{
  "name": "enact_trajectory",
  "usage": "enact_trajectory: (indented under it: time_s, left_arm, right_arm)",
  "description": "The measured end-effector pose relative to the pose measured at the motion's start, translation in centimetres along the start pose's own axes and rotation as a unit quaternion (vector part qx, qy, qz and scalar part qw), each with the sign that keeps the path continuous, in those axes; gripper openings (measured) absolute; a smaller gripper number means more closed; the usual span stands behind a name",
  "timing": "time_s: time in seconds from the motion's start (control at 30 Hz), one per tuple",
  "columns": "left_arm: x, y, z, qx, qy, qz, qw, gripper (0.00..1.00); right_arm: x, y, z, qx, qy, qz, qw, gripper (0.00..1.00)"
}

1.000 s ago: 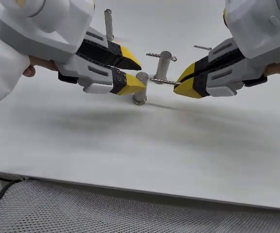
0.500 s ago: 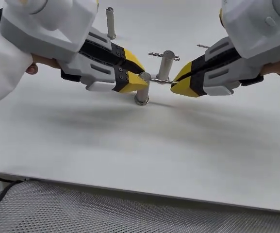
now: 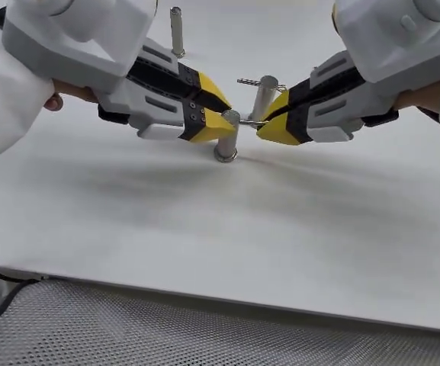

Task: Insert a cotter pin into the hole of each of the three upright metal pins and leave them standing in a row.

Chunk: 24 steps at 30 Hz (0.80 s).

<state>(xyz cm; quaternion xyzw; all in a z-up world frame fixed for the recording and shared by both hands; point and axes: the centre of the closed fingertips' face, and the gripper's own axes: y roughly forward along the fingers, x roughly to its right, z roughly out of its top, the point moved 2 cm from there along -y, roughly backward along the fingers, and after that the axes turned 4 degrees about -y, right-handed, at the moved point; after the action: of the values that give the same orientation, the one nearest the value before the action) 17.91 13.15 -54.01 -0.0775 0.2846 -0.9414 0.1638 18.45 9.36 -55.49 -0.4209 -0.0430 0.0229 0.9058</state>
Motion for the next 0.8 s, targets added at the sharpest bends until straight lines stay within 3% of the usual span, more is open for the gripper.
enact_trajectory:
  time_s: [0.43, 0.53, 0.63, 0.8]
  left_arm:
    - [0.1, -0.2, 0.1, -0.001, 0.004, 0.000, 1.0000, 0.10]
    - [0.1, -0.2, 0.2, -0.002, 0.005, 0.000, 1.0000, 0.10]
    - [0.1, -0.2, 0.2, -0.002, 0.006, 0.000, 1.0000, 0.10]
    - [0.1, -0.2, 0.2, -0.003, 0.009, 0.001, 1.0000, 0.10]
  right_arm:
    - [-0.3, 0.4, 0.5, 0.008, -0.010, 0.010, 0.9999, 0.00]
    - [-0.4, 0.4, 0.3, 0.004, -0.011, 0.009, 0.9999, 0.07]
    - [-0.5, 0.1, 0.0, 0.003, -0.010, 0.009, 0.9999, 0.07]
    - [0.4, -0.6, -0.3, 0.005, -0.003, 0.003, 1.0000, 0.05]
